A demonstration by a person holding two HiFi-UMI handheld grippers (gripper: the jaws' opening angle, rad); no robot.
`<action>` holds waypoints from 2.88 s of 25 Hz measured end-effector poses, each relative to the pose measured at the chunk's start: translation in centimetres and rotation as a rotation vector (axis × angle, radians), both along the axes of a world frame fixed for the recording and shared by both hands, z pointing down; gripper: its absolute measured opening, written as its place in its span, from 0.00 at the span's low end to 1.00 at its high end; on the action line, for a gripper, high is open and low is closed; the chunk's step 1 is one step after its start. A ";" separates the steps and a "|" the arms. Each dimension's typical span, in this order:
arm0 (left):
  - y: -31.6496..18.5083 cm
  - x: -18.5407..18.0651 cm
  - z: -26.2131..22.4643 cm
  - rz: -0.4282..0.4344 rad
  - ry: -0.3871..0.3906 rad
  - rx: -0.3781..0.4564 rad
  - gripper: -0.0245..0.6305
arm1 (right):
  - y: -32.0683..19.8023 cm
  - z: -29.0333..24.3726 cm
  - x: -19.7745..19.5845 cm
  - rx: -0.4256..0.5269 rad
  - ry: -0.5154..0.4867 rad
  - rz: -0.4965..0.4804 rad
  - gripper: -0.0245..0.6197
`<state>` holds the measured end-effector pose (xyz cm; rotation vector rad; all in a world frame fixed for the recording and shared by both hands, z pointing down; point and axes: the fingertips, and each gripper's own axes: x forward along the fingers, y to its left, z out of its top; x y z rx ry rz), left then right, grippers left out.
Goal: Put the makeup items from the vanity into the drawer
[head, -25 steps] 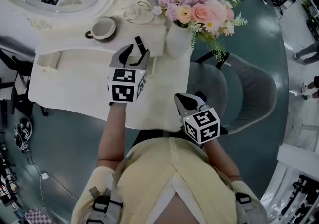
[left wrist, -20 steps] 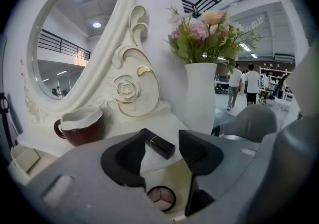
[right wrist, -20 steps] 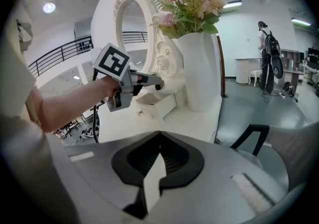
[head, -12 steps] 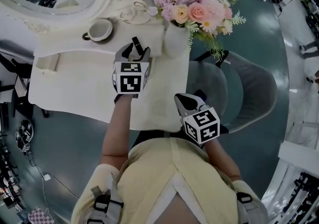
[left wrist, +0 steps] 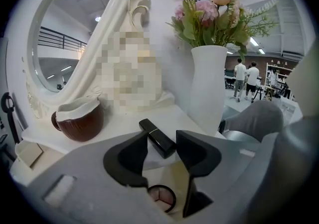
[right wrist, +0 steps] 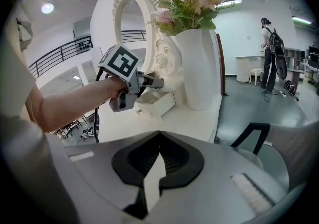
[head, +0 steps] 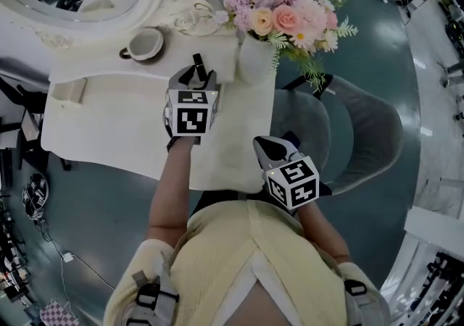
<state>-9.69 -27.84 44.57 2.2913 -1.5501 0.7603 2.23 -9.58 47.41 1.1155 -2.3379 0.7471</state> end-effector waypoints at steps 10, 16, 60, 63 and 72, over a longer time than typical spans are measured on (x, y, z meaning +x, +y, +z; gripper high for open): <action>0.3 -0.9 -0.2 -0.002 -0.050 0.037 0.22 | -0.2 0.2 -0.5 -0.001 0.000 -0.022 0.04; 0.8 -0.9 -1.2 0.051 -0.112 0.105 0.19 | -0.2 0.2 -1.1 -0.001 -0.003 -0.041 0.04; 6.8 2.2 2.8 0.576 -0.455 -0.159 0.20 | 0.1 1.0 -0.9 -0.024 0.017 -0.011 0.04; 6.5 2.7 2.8 0.592 -0.461 -0.149 0.20 | 0.3 1.1 -0.8 -0.027 0.018 -0.007 0.04; 6.0 2.7 2.5 0.563 -0.460 -0.076 0.20 | 0.4 1.3 -0.8 -0.035 0.020 -0.007 0.04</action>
